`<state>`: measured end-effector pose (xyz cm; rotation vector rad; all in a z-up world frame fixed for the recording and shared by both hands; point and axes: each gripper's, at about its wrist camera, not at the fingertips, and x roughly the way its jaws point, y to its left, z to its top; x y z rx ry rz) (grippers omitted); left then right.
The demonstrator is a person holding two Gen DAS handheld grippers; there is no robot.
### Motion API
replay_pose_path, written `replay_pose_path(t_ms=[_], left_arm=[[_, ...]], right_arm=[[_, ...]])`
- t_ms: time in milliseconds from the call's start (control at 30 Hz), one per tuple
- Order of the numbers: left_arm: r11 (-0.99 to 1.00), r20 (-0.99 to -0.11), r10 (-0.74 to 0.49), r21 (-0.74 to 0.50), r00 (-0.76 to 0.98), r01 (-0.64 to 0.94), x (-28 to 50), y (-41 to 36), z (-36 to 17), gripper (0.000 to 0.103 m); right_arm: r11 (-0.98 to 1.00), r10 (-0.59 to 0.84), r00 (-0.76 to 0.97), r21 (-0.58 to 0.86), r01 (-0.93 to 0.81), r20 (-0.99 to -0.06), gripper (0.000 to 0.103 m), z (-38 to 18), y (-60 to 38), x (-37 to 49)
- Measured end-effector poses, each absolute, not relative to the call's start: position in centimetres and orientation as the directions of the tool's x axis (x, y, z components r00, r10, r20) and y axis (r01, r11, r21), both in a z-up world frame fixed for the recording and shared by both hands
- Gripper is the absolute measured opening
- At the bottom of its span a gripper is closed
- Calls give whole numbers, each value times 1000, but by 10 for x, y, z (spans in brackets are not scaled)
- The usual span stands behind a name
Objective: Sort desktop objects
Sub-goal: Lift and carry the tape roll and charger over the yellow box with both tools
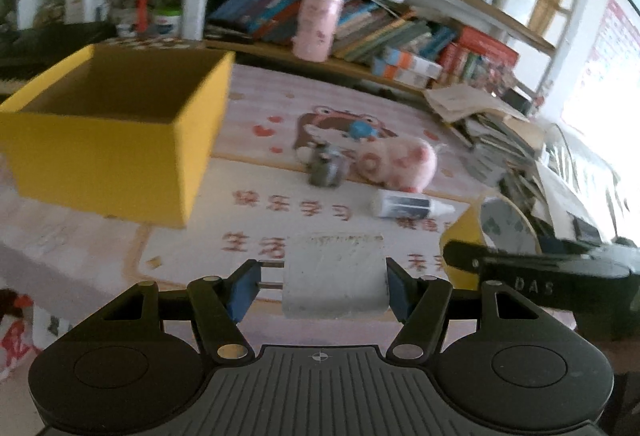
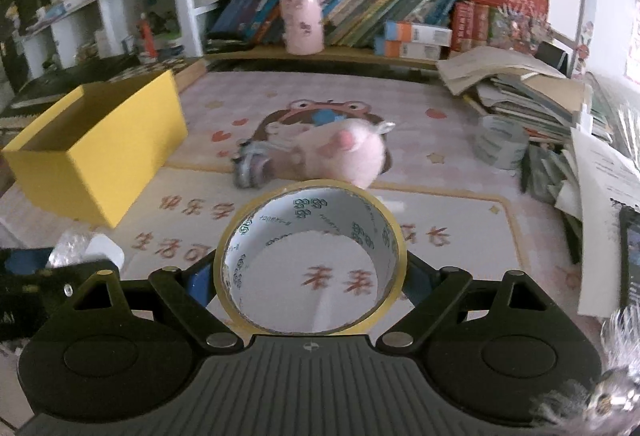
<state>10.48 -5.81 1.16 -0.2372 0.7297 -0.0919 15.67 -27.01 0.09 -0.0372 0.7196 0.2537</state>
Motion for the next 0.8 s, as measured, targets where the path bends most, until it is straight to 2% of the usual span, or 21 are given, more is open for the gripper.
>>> replay_pose_path(t_ms=[300, 800], left_arm=[[961, -635, -166, -277, 755, -23, 67, -14, 12, 65], [966, -646, -126, -253, 753, -55, 4, 49, 10, 65]], right_arm=[[960, 229, 718, 28, -280, -658, 88, 0, -223, 122], [943, 289, 691, 72, -325, -663, 88, -7, -153, 63]])
